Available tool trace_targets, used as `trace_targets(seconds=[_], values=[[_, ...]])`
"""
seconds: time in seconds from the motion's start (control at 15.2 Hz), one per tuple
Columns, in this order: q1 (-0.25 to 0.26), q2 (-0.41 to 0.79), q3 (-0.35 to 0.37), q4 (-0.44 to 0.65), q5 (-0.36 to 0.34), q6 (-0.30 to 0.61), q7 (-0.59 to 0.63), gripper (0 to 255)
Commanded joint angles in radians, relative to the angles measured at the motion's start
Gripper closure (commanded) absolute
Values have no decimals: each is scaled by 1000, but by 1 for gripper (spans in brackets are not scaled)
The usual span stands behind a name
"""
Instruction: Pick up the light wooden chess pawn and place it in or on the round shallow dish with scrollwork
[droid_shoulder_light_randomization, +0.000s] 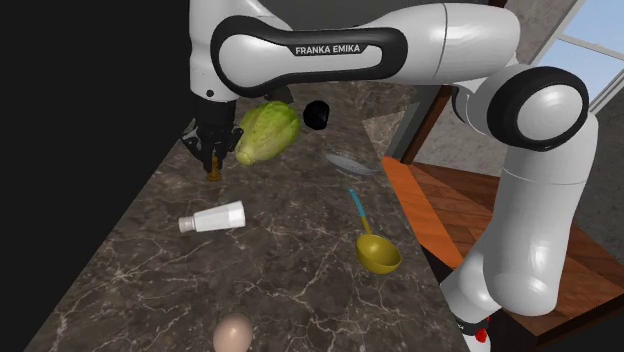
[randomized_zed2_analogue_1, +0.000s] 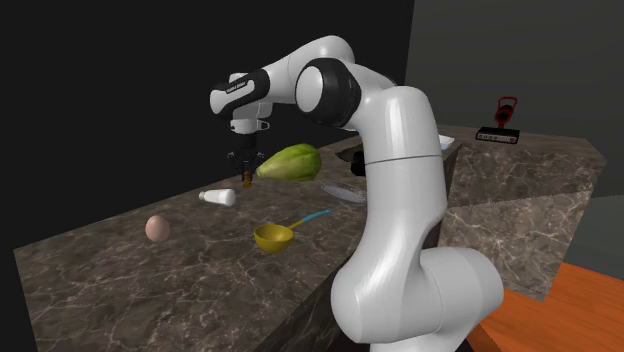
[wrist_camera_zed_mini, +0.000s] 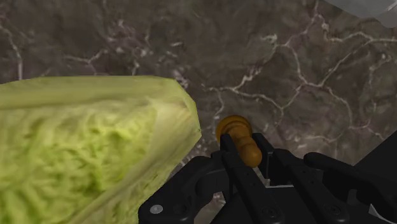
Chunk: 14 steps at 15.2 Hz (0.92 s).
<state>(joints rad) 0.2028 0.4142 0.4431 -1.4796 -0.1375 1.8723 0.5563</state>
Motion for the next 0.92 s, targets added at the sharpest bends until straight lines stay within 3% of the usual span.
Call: trace_targets(seconds=[0.0,0.33,0.86], values=[[-1,2,-1,-4,0,0,0,255],[1,5,-1,3,-1,-5,1,255],[9,-1,3,104,3,-110,-1,255]])
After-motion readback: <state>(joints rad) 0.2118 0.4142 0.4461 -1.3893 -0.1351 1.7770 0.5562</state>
